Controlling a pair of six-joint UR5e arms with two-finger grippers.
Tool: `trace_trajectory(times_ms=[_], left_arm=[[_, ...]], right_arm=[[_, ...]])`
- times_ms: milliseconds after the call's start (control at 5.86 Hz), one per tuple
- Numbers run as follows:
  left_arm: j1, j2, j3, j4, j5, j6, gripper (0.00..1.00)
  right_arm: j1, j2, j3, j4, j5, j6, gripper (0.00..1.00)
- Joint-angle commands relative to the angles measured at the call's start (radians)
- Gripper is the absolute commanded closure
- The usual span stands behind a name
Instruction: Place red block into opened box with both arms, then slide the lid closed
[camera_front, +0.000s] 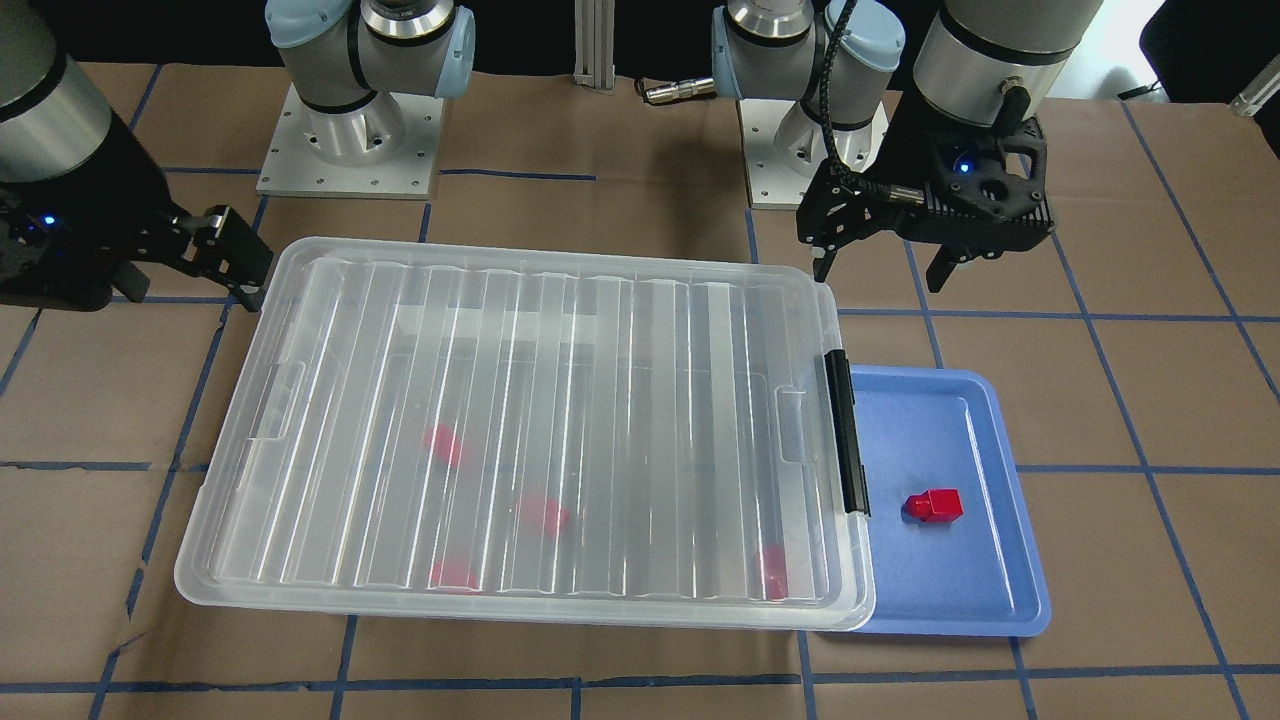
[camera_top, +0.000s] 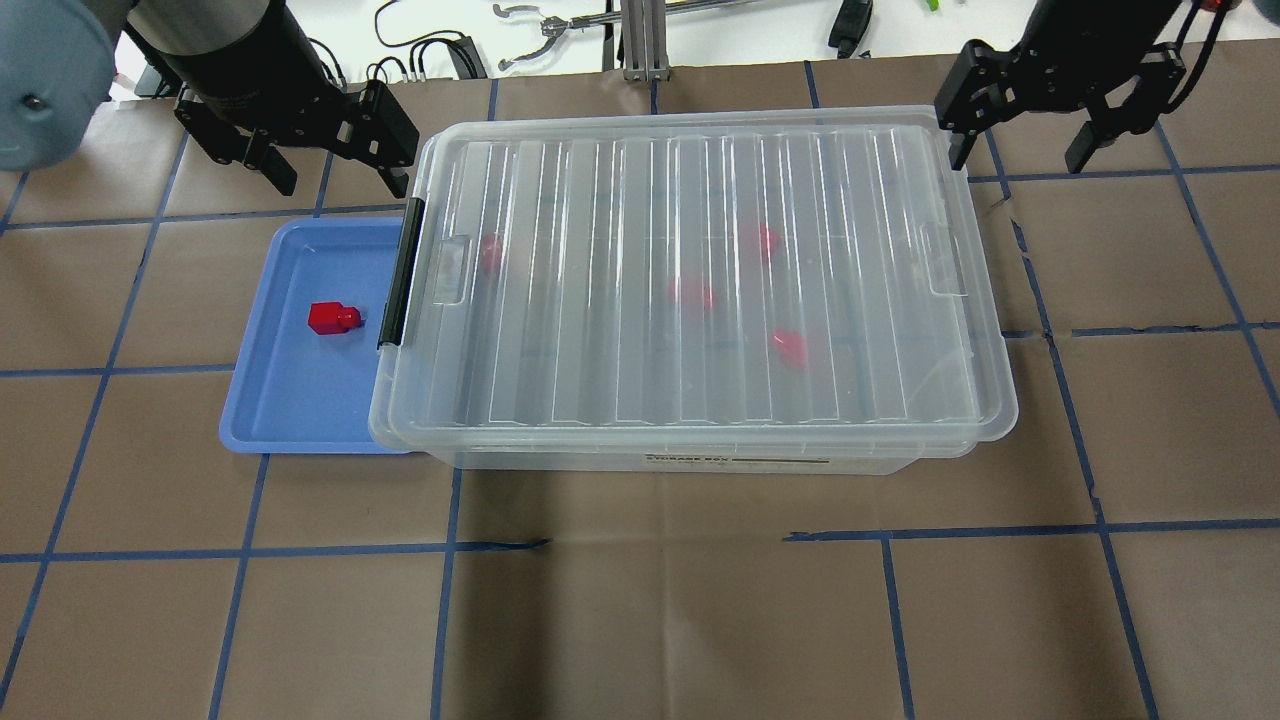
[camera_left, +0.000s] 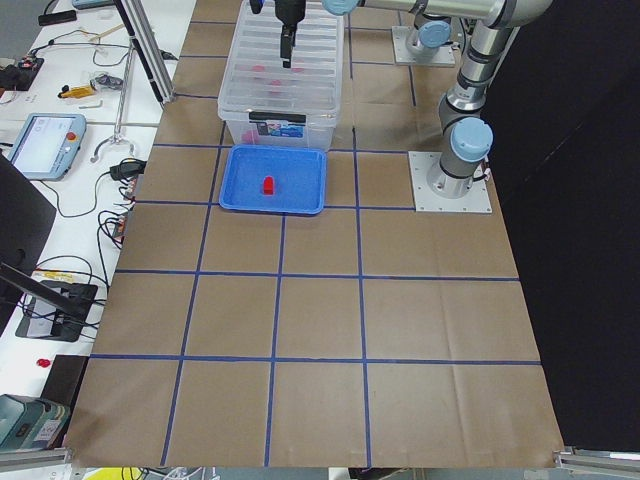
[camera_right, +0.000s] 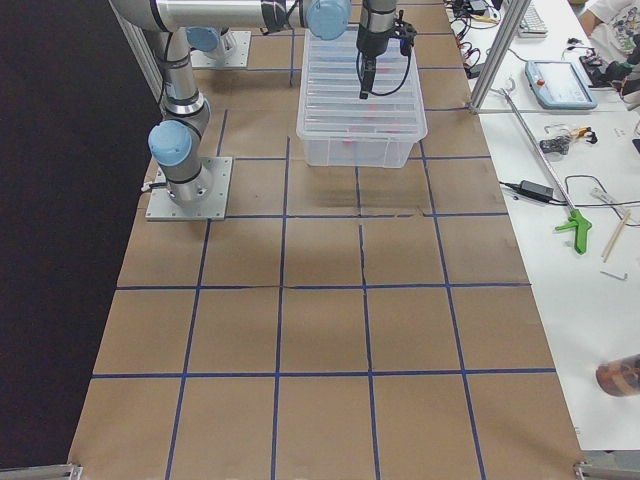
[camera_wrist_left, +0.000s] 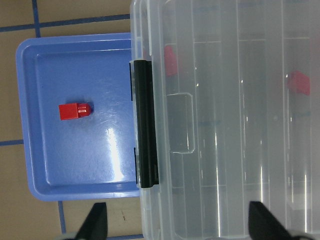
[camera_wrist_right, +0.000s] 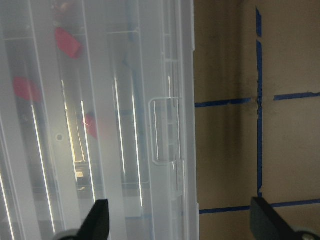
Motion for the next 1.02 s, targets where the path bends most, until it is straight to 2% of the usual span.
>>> trace_trajectory(times_ms=[0,171,341,512,854], left_arm=[[0.0,0.0,-0.001,0.001,0.0,0.0,0.02],[-0.002,-0.002,-0.001,0.001,0.0,0.0,0.02],[-0.002,-0.002,-0.001,0.003,-0.002,0.0,0.02],[-0.002,-0.002,-0.001,0.003,-0.002,0.0,0.02],[-0.002,-0.002,0.002,0.001,0.0,0.0,0.02]], right_arm=[[-0.045,0.012,0.154,-0.181,0.003,-0.019,0.0],[-0.047,0.008,0.256,-0.275,0.0,-0.019,0.0],[-0.048,0.005,0.314,-0.29,0.0,-0.056,0.0],[-0.048,0.005,0.329,-0.293,-0.047,-0.083,0.0],[-0.048,0.011,0.341,-0.295,-0.06,-0.087,0.0]])
